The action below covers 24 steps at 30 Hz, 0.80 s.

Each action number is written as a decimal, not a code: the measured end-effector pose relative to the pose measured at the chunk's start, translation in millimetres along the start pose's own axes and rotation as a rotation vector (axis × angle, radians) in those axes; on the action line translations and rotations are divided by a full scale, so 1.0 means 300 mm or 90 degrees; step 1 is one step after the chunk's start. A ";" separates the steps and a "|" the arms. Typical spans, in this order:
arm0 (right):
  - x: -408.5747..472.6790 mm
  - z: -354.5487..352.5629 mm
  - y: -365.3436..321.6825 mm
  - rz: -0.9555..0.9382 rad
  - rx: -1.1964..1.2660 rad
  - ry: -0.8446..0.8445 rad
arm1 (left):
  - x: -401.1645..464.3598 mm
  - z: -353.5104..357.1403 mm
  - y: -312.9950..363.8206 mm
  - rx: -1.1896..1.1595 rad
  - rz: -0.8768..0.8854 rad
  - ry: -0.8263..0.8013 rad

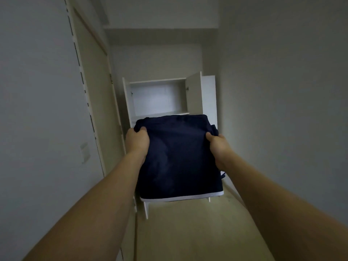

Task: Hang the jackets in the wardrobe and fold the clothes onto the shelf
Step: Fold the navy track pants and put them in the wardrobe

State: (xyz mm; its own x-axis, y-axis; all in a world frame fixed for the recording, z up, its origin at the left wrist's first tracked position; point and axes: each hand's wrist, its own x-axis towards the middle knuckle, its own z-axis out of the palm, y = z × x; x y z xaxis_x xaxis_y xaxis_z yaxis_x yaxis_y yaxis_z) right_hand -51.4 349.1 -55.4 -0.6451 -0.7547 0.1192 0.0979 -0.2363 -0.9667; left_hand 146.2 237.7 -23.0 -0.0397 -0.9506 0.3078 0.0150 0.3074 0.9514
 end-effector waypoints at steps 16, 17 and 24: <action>1.555 0.338 0.177 -0.064 -0.002 -0.046 | 1.441 0.673 -0.373 0.031 0.028 0.028; 1.647 0.363 0.202 -0.064 -0.007 -0.052 | 1.526 0.702 -0.421 0.030 0.022 0.034; 2.293 0.568 0.355 -0.042 0.003 -0.090 | 2.135 0.914 -0.664 0.037 -0.001 0.051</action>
State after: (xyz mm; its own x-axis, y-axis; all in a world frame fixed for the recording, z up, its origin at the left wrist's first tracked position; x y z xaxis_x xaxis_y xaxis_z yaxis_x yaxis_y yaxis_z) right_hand -355.6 -299.6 -37.8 -0.5377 -0.8159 0.2125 0.0628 -0.2901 -0.9549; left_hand -156.4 -421.0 -14.8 0.0400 -0.9510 0.3067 -0.0434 0.3050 0.9514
